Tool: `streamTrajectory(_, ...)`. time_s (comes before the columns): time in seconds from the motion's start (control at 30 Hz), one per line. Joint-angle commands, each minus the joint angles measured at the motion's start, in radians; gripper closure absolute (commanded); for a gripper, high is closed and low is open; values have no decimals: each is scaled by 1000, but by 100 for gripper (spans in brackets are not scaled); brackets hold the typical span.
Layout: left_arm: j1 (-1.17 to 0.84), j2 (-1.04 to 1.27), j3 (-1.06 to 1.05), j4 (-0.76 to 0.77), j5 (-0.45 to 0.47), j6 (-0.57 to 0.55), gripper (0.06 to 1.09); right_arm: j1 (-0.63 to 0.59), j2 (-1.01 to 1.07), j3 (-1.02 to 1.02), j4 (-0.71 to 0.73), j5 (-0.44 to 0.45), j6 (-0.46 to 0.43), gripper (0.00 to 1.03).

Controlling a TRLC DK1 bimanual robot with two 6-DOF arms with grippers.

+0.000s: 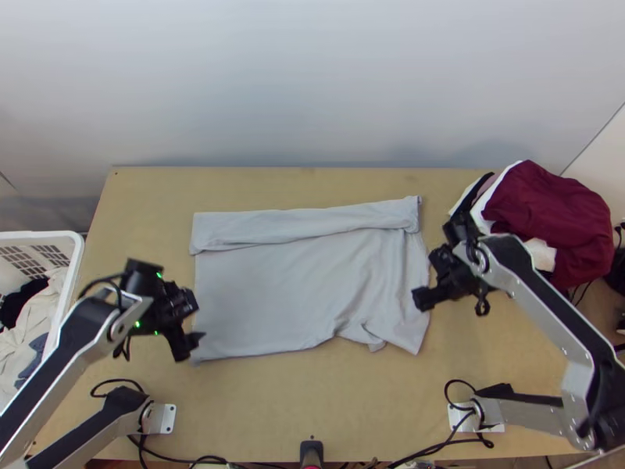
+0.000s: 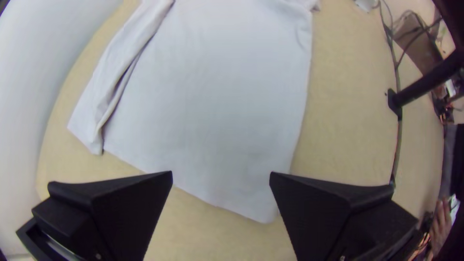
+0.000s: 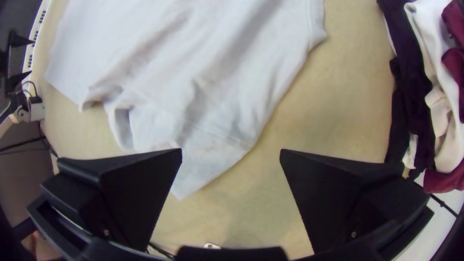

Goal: Fold the t-shirt

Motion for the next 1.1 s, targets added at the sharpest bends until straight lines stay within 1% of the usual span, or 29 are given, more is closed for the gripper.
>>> streamTrajectory(0.0,-242,-95,-64,-23,-117,-5,11,134,-134,-118,-7,13,-69,10)
streamTrajectory(0.1,-253,-95,-90,0,-118,10,11,197,-174,-140,-30,40,-108,10)
streamTrajectory(0.23,-262,-85,-127,40,-120,19,13,256,-200,-170,-33,62,-134,10)
streamTrajectory(0.33,-288,-86,-139,50,-123,1,14,311,-203,-192,-41,71,-134,10)
streamTrajectory(0.47,-288,-94,-161,68,-135,2,14,377,-202,-206,-39,82,-131,10)
streamTrajectory(0.53,-288,-95,-170,68,-135,4,14,386,-194,-206,-34,82,-132,10)
streamTrajectory(0.57,-290,-95,-176,68,-135,5,17,388,-191,-206,-30,82,-132,10)
streamTrajectory(0.6,-294,-95,-184,68,-135,10,17,389,-190,-207,-28,82,-134,10)
streamTrajectory(0.73,-333,-94,-216,68,-137,16,17,398,-182,-221,-18,83,-143,10)
streamTrajectory(0.97,-336,-69,-243,68,-138,44,17,403,-136,-242,44,85,-141,10)
streamTrajectory(1.07,-337,-63,-265,79,-140,50,19,403,-119,-244,71,89,-141,13)
